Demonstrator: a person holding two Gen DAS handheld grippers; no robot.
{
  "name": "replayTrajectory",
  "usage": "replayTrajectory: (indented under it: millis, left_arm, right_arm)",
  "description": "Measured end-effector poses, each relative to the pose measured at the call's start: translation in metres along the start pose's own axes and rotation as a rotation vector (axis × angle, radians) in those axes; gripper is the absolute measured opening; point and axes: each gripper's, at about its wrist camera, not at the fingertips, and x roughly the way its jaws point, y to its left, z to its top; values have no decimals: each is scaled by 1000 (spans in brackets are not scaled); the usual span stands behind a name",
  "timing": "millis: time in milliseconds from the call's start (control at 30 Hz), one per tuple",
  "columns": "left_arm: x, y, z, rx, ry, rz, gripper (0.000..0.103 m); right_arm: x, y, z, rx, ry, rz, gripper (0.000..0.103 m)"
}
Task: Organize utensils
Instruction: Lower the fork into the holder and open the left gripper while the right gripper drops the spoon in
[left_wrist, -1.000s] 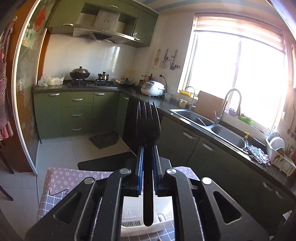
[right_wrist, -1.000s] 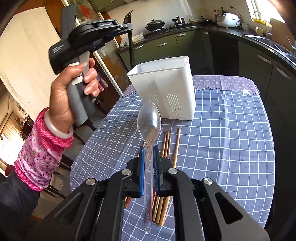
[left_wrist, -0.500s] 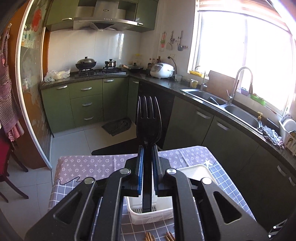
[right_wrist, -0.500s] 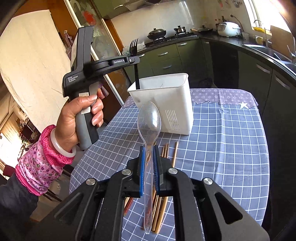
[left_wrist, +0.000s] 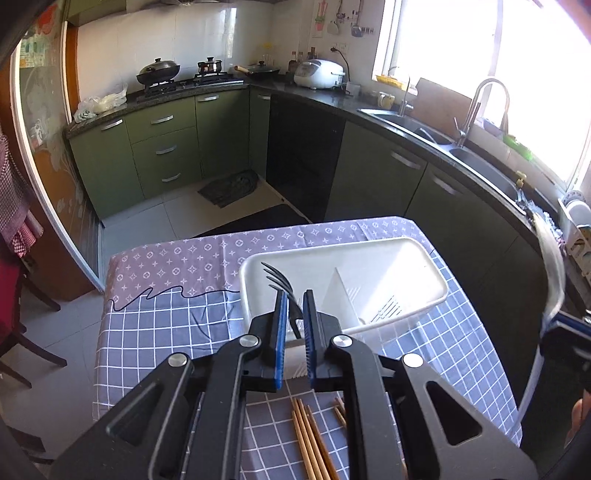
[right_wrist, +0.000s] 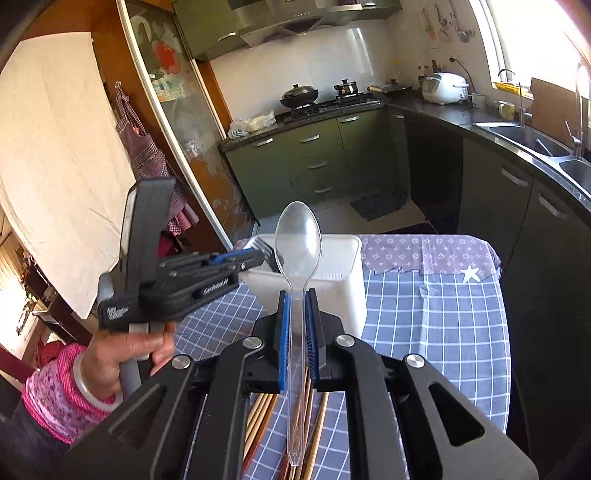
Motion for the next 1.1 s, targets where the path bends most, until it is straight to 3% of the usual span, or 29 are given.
replayTrajectory:
  millis: [233,367,500,800,1100]
  left_arm:
    - [-46,12,5,-31,-124,-22,9]
    - [-67,15,-4,-29,-133,-45,9]
    - [-82,13,-19,10,-127,-53,9]
    - [-87,7,-34,45,-94,-75,9]
    - [-74,3,-60,55,29,-100,12]
  right_arm:
    - [27,-10,66,51,-164,-43,9]
    - [49,-16,92,70,-275,-87,9]
    - [76,-16,100,56,-307,-147,9]
    - [71,-12,55,-21,-320,-172,10]
    - [70,-4,-11,-130,-173,-196,10]
